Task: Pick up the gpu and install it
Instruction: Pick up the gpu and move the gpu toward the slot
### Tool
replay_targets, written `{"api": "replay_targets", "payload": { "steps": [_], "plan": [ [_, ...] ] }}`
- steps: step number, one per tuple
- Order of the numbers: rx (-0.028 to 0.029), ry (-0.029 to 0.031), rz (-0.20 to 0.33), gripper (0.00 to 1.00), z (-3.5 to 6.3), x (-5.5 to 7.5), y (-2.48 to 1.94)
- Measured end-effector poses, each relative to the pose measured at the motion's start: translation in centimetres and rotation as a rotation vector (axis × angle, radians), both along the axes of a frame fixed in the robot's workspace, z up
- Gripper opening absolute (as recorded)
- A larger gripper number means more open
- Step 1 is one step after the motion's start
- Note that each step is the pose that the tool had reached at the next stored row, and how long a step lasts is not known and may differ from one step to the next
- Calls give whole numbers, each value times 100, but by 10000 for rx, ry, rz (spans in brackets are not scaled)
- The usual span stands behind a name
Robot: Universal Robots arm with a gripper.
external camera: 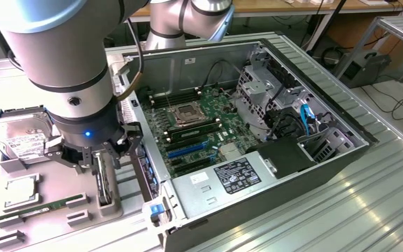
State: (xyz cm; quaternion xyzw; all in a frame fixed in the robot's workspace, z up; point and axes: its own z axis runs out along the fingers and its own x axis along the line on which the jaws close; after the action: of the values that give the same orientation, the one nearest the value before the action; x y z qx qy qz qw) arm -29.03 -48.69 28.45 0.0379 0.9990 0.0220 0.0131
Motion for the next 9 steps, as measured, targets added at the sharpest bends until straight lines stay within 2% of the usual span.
{"api": "replay_targets", "payload": {
  "steps": [9],
  "plan": [
    [-1,0,1,44,-61,-45,105]
  ]
}}
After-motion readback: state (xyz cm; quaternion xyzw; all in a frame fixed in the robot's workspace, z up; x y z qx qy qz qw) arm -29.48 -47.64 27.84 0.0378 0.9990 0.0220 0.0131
